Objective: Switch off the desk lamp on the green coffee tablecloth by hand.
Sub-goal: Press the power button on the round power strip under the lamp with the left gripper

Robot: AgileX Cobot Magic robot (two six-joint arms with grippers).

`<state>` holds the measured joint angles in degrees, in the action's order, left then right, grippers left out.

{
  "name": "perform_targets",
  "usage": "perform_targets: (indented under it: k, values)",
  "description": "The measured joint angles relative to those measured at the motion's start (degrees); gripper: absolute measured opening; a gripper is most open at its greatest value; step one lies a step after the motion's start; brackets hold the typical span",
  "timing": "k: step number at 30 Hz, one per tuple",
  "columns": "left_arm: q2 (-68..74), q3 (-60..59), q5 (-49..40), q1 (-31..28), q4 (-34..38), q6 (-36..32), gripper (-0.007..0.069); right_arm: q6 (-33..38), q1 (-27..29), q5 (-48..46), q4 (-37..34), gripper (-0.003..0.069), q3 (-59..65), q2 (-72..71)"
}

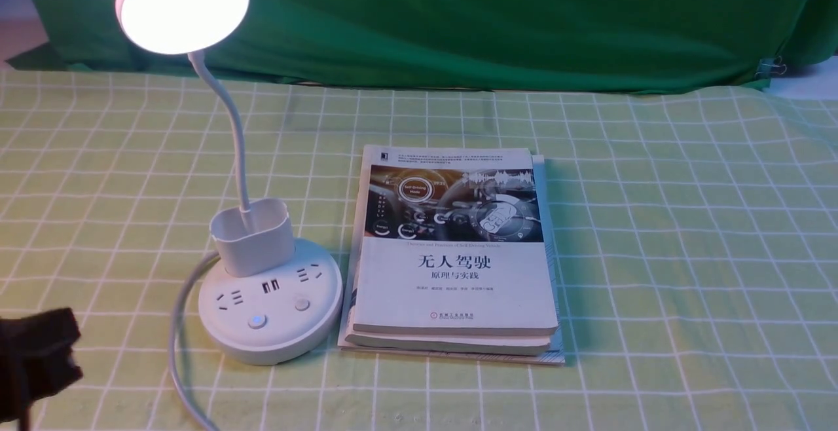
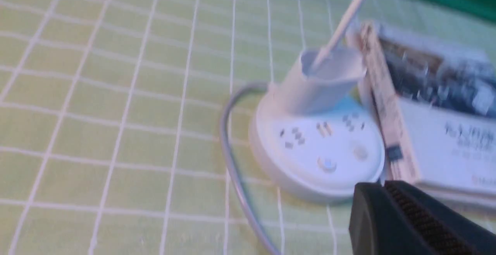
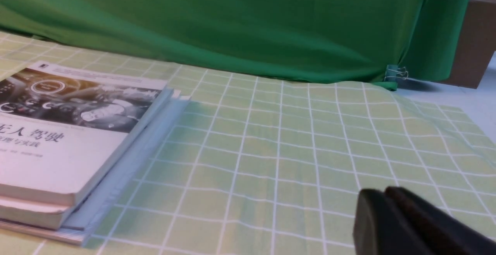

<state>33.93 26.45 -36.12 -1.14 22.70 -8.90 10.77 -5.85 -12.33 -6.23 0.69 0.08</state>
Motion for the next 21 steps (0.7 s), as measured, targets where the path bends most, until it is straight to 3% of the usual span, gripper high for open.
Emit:
perform_targets:
  k: [11,14,21]
  values:
    - [27.77,13.82,-12.31,23.87,-10.68,1.17,0.0007,0.0,0.0,0.0,0.0,0.0029,0.0,0.0]
    - [33.42,17.46,-14.11,26.94,-12.15,1.45,0.0007,0.0,0.0,0.0,0.0,0.0029,0.0,0.0]
    - [41.69,23.51,-17.86,27.67,-13.55,1.51,0.0007,0.0,0.0,0.0,0.0,0.0029,0.0,0.0]
